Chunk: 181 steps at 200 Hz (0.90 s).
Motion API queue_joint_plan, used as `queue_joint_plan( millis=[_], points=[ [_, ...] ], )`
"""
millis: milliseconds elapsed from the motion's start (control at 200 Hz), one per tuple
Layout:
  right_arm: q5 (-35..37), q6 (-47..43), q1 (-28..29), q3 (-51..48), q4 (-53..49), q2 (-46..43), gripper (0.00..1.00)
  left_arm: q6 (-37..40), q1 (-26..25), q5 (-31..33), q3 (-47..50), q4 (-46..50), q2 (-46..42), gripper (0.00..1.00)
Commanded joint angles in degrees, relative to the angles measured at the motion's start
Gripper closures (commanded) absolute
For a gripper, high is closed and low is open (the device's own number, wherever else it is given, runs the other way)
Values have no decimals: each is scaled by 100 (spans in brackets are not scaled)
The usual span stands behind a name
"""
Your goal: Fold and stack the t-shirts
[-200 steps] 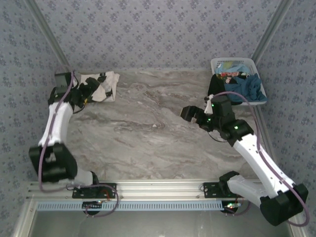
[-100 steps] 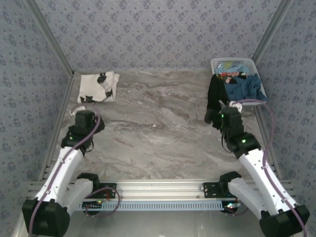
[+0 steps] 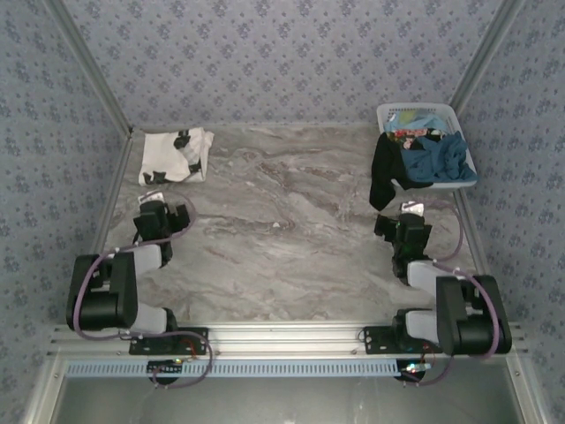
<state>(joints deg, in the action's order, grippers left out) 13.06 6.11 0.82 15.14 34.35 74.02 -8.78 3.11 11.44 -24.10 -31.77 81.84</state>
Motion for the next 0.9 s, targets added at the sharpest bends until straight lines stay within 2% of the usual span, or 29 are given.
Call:
queue_joint_plan(
  millis=[0, 65, 140, 165, 230, 275, 305, 330, 370, 420, 480, 670, 824, 899],
  points=[
    [-604, -363, -162, 134, 1570, 473, 0, 149, 92, -392, -25, -825, 61, 2],
    [-787, -197, -370, -106, 2391, 955, 0, 307, 6, -515, 234, -1250, 59, 2],
    [-915, -175, -459, -285, 3542, 1624, 0, 470, -131, -457, 717, -2709, 617, 2],
    [-947, -196, -469, -281, 3529, 1645, 0, 477, -131, -448, 756, -3086, 726, 2],
    [-950, -184, -474, -84, 2541, 1255, 0, 362, -119, -363, 396, -1902, 452, 2],
    [-1013, -197, -469, -26, 2689, 1375, 0, 410, -120, -386, 308, -2136, 670, 2],
    [-1087, -213, -476, 35, 2763, 1501, 0, 391, -129, -394, 214, -1830, 579, 2],
    [-1151, -217, -479, 148, 2494, 1477, 0, 388, -124, -394, 175, -1601, 535, 2],
    [-1162, -249, -474, 377, 1887, 1379, 0, 396, -120, -389, 248, -1918, 629, 2],
    [-836, -311, -353, 559, 1745, 1428, 0, 382, -115, -403, 176, -1637, 557, 2],
    [-629, -411, -157, 628, 1548, 1439, 0, 391, -111, -405, 198, -1762, 582, 2],
    [-412, -525, -95, 531, 1821, 1432, 0, 547, -265, -267, 134, -1642, 578, 2],
    [-624, -553, -109, 563, 1667, 1432, 0, 590, -306, -255, 116, -1613, 594, 2],
    [-301, -632, 20, 452, 1939, 1442, 0, 595, -303, -257, 116, -1613, 588, 2]
  ],
)
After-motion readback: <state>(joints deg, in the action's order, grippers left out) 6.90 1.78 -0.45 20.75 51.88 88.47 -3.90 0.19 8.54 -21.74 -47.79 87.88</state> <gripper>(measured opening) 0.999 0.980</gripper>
